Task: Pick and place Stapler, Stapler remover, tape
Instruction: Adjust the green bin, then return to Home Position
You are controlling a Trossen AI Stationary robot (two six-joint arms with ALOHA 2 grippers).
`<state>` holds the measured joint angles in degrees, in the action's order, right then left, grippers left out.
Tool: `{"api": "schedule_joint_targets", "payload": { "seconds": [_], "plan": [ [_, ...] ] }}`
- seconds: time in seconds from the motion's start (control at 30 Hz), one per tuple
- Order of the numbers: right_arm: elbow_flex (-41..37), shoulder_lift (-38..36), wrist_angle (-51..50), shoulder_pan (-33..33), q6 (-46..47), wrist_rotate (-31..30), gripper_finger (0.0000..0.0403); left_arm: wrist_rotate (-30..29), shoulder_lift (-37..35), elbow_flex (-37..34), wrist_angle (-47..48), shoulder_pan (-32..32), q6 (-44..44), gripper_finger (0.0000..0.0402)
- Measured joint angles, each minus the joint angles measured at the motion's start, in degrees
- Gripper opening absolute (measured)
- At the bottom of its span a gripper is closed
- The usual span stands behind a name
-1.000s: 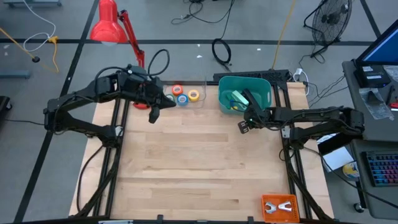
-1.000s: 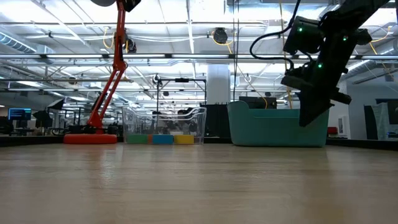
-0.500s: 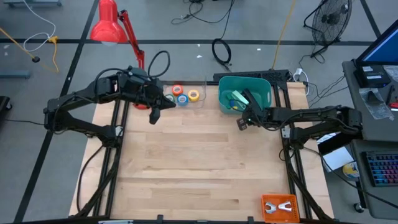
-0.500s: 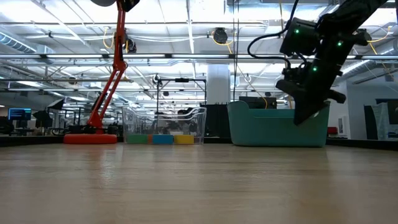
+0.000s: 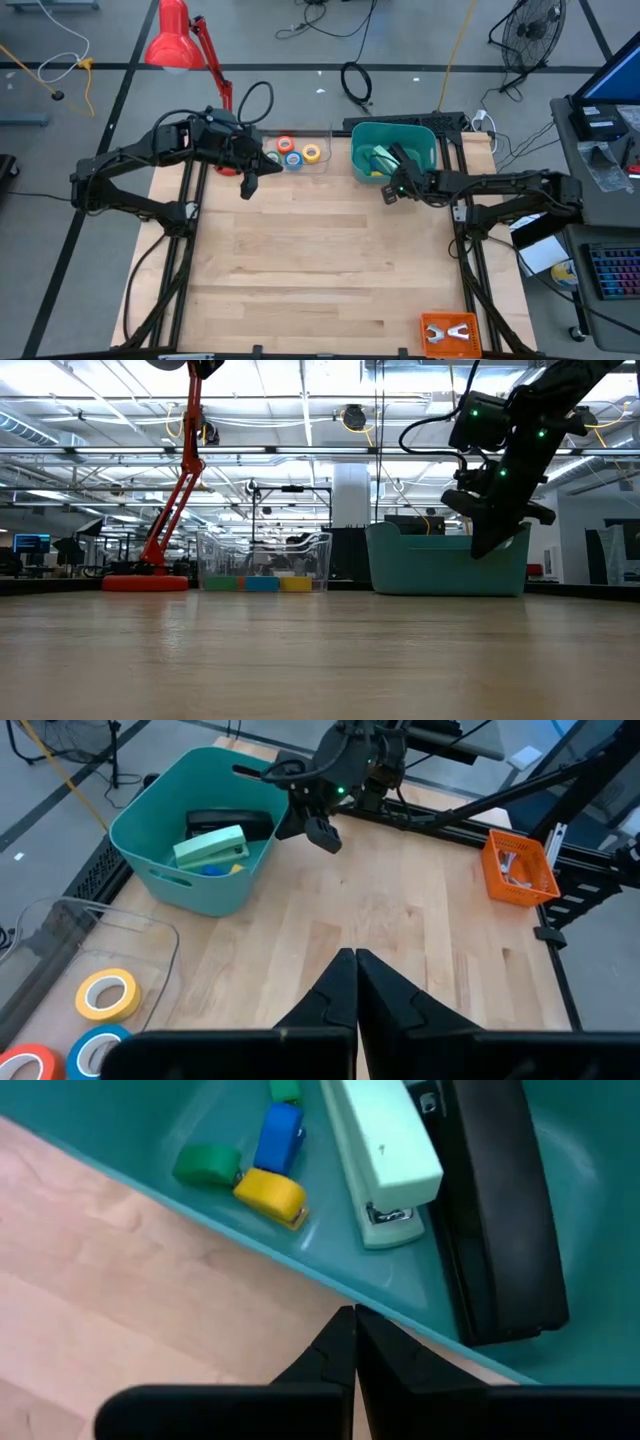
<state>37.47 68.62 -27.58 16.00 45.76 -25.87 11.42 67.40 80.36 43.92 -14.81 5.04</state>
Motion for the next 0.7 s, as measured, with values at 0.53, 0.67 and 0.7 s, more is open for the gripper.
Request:
{"api": "schedule_joint_targets", "payload": {
  "seconds": [0.53, 0.67, 0.7],
  "plan": [
    [0.0, 0.0, 3.3, 0.4, 0.0, -1.0, 0.0000, 0.0, 0.0, 0.0, 0.1, 0.0, -0.5, 0.0000],
    [0.3, 0.0, 2.9, -1.7, 0.6, 1.4, 0.0000, 0.0, 0.0, 0.0, 0.5, 0.0, -1.2, 0.0000],
    [0.6, 0.0, 3.0, -2.4, 0.7, 2.0, 0.0000, 0.0, 0.0, 0.0, 0.6, 0.0, -1.3, 0.0000]
  ]
}}
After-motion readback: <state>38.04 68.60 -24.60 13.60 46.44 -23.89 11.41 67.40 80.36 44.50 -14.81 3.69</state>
